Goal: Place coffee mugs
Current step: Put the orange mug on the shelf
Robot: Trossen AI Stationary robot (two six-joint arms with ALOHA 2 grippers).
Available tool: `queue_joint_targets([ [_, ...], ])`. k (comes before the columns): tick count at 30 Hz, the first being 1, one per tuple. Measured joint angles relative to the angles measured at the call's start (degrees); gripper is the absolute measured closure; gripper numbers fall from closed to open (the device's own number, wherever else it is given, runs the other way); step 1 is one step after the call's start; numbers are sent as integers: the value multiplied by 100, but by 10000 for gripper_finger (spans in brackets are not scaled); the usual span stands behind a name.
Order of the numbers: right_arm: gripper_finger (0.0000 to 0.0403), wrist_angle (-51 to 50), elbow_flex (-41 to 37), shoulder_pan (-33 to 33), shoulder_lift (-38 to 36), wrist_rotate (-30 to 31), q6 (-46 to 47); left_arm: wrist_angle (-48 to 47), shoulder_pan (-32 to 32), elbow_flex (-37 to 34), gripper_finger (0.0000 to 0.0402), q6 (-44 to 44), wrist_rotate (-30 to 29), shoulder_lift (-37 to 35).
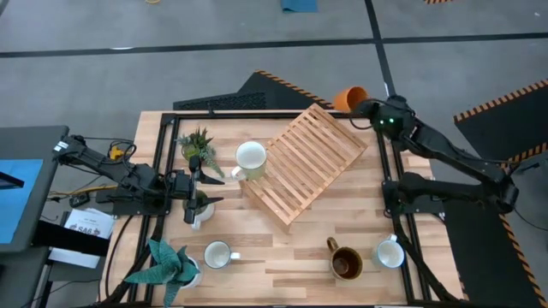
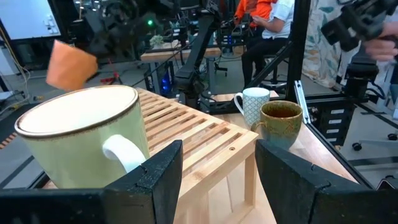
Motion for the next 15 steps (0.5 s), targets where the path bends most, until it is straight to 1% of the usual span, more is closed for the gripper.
queue_joint_targets([
  [3,364,82,260,305,-34,3,-243,-1,0,-1,214,-2,0,0],
  [6,364,88,591,749,-5,-4,-537,-1,2,-1,214,-2,0,-2],
  [12,364,52,1223,2068,372,-70,-1272,0,1,-1,214,-2,-2,-2],
  [15,364,-95,1552,2773,655,-70,-1492,1,0,-1,214,-5,-2,-2],
])
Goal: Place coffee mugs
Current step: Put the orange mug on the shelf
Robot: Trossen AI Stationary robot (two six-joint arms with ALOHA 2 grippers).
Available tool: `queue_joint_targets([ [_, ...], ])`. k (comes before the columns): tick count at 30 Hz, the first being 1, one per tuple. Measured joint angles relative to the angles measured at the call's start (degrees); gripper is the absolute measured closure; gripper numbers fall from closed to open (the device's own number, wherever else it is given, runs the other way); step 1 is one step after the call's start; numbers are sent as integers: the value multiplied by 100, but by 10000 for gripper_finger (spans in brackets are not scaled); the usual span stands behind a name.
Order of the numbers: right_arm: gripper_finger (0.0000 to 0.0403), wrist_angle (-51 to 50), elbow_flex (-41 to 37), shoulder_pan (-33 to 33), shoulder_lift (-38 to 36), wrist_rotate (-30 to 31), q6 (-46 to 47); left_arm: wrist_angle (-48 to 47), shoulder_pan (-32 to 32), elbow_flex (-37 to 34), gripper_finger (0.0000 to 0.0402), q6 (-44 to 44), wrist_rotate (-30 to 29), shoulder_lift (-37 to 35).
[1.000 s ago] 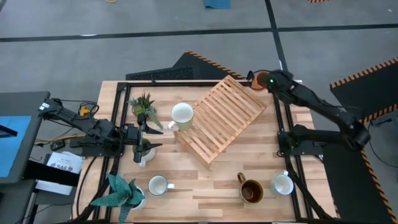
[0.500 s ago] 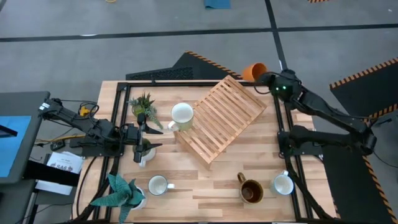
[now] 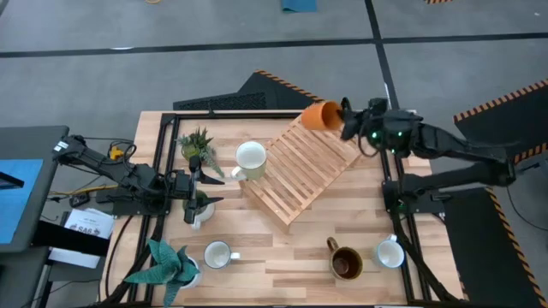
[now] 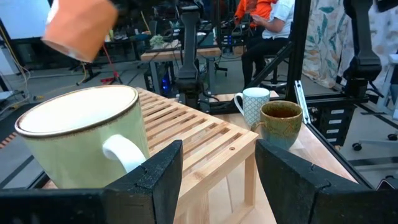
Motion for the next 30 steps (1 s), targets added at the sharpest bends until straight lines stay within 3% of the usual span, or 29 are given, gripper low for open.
queue_joint_targets([
  [8,364,-744,943,1739,1020,-95,-278,-2,0,0,214,-11,0,0],
  [14,364,-1312,1689,2506,1850,-221,-270,-2,1,0,214,-24,1,1],
  [22,364,-1431,2634,2948,2845,-653,-386,-5,1,0,214,-24,0,0],
  [30,364,-2602,3376,2913,3562,-483,-208,-32,1,0,214,-24,2,0],
])
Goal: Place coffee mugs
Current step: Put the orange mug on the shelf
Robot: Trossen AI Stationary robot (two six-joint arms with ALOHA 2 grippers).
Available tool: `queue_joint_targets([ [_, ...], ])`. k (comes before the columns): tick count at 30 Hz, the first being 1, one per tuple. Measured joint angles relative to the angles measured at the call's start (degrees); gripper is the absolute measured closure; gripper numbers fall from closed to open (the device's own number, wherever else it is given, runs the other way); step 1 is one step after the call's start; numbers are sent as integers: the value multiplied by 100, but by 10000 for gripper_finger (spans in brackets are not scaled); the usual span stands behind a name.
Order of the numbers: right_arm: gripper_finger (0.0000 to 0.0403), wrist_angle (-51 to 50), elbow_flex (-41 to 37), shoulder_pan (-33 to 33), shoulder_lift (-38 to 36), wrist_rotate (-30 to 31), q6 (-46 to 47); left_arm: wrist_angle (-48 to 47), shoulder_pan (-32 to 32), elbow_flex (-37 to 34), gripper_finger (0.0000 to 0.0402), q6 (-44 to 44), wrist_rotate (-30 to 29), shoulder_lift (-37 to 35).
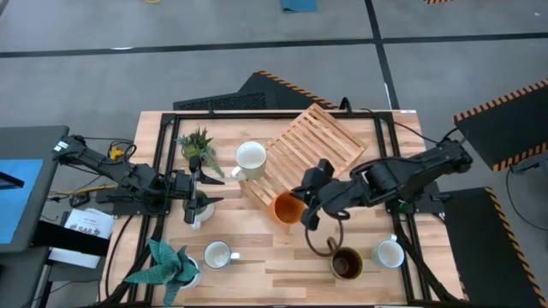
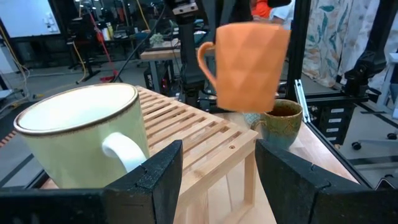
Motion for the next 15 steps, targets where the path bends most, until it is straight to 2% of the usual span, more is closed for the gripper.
queue_joint_targets([
  [5,364,-417,203,-214,172,115,102,-12,1,0,214,0,-2,-1],
  [15,364,-645,241,-604,471,152,147,-34,1,0,214,2,-2,2],
])
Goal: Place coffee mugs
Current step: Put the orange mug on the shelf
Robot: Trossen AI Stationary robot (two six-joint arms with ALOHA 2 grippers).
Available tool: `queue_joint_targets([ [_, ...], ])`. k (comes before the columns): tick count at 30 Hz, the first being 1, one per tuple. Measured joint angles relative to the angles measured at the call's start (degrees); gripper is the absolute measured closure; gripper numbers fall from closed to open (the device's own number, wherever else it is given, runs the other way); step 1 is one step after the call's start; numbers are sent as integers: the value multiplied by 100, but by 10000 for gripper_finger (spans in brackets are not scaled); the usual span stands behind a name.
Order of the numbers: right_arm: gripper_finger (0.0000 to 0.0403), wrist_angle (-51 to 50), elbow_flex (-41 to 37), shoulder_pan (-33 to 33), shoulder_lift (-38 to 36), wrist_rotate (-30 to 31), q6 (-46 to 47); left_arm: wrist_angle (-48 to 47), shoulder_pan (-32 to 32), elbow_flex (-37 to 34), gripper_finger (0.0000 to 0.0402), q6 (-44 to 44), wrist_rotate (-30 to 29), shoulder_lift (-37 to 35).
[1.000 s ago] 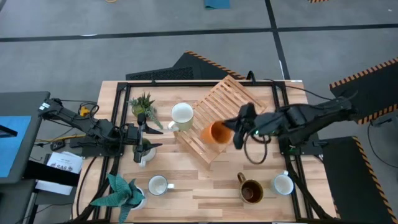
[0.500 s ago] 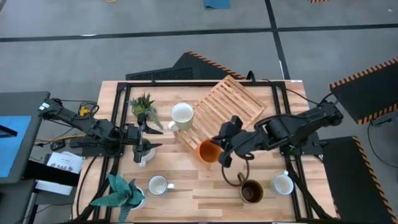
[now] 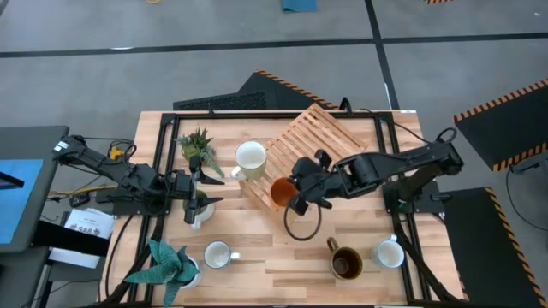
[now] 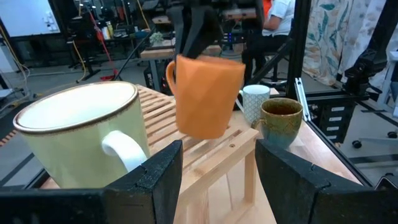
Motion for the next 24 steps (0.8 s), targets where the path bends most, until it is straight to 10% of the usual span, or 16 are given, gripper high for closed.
queue_joint_targets([
  [24,330,63,-1,-104,182,-176,17,-25,-1,0,214,-31,-2,-1],
])
